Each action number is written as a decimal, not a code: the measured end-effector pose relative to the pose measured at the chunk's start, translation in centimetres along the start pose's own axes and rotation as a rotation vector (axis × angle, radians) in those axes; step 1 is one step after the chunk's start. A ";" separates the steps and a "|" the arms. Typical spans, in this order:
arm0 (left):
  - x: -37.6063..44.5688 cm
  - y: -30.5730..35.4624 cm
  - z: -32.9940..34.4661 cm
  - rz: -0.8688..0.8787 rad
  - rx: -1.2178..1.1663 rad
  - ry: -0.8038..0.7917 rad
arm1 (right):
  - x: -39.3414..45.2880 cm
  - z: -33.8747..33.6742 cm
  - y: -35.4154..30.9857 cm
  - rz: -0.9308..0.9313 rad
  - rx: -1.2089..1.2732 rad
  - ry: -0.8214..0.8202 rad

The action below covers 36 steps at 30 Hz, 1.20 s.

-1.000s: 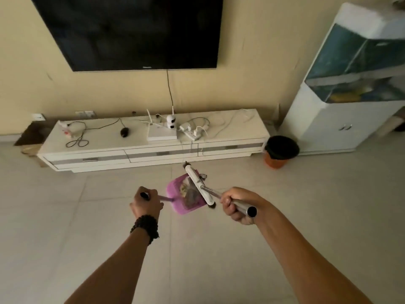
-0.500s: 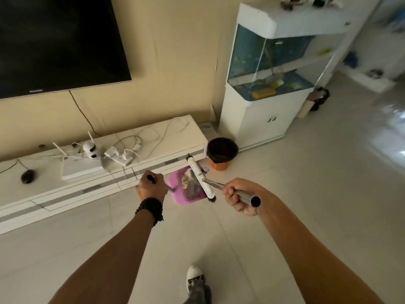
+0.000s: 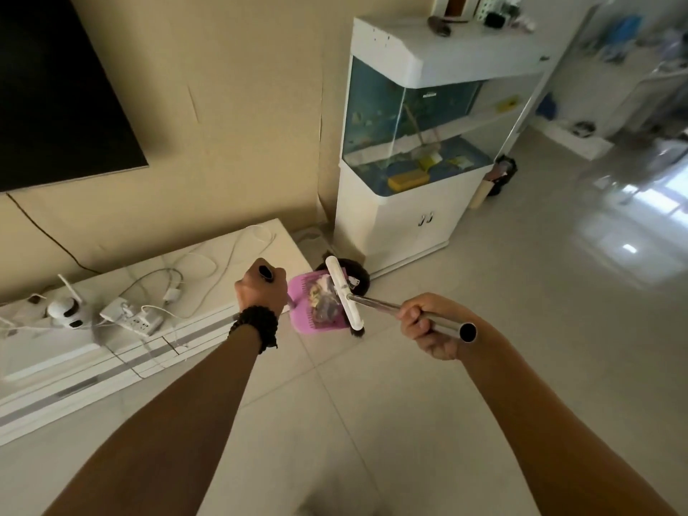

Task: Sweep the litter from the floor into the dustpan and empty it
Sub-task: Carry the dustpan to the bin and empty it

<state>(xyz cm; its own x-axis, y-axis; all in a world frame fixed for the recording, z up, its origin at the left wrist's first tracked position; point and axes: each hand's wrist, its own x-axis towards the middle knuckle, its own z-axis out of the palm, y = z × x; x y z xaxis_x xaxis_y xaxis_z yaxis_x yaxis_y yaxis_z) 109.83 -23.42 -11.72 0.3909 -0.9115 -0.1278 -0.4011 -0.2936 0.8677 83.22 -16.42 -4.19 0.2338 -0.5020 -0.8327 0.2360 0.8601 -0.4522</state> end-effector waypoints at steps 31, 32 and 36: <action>16.2 13.2 24.6 0.472 0.439 -0.238 | 14.7 -22.6 -25.6 0.091 0.453 -0.475; 16.2 13.3 25.2 0.475 0.430 -0.234 | 14.7 -23.2 -25.6 0.091 0.464 -0.476; 16.7 13.6 25.7 0.450 0.399 -0.180 | 14.4 -24.2 -25.5 0.079 0.480 -0.493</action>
<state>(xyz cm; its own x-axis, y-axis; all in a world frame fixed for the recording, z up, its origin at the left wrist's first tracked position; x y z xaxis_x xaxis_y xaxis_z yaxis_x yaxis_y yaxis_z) 89.61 -50.04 -14.35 -0.0204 -0.9949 0.0993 -0.7860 0.0773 0.6133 57.74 -43.34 -12.41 0.6420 -0.5197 -0.5637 0.5651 0.8176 -0.1101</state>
